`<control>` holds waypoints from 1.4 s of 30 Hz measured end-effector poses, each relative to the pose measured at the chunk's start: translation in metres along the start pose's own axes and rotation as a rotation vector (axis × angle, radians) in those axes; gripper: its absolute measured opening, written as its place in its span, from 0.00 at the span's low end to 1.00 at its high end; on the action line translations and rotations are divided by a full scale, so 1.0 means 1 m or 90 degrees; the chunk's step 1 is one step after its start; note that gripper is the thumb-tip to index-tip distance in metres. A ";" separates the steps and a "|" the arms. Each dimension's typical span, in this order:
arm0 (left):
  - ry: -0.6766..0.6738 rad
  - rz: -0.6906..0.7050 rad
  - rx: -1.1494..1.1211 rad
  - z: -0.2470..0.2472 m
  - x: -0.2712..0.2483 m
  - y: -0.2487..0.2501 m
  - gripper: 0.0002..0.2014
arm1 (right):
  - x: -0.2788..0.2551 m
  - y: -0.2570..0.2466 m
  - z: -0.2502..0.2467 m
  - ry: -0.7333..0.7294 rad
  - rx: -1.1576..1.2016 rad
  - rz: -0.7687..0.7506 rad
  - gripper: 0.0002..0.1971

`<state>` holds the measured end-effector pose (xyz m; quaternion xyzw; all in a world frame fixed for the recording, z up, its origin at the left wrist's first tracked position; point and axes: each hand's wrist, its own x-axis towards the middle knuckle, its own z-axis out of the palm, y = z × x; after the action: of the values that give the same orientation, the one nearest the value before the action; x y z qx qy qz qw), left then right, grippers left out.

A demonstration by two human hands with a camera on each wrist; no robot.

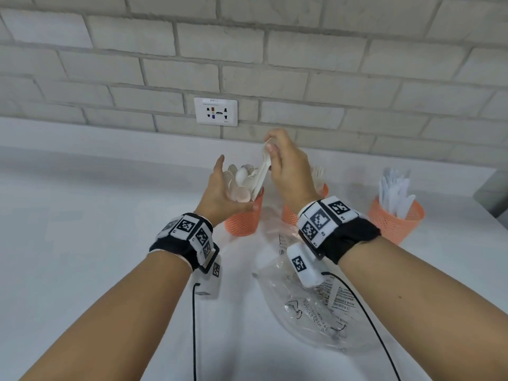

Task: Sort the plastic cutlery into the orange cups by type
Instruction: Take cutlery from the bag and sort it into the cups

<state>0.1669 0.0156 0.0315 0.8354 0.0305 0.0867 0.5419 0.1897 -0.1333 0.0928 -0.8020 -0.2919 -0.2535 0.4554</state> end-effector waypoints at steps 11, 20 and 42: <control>0.091 0.061 0.031 0.012 -0.002 -0.005 0.62 | 0.000 0.012 0.014 -0.276 -0.199 -0.015 0.12; 0.064 0.046 0.055 0.009 -0.007 0.004 0.62 | -0.002 0.005 -0.008 -0.517 -0.380 0.080 0.26; -0.286 0.245 0.463 0.116 -0.081 0.062 0.36 | -0.158 0.022 -0.123 -0.710 -0.382 0.356 0.11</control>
<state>0.1050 -0.1260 0.0323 0.9597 -0.2143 -0.0136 0.1813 0.0765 -0.2880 0.0300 -0.9490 -0.1818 0.2537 0.0439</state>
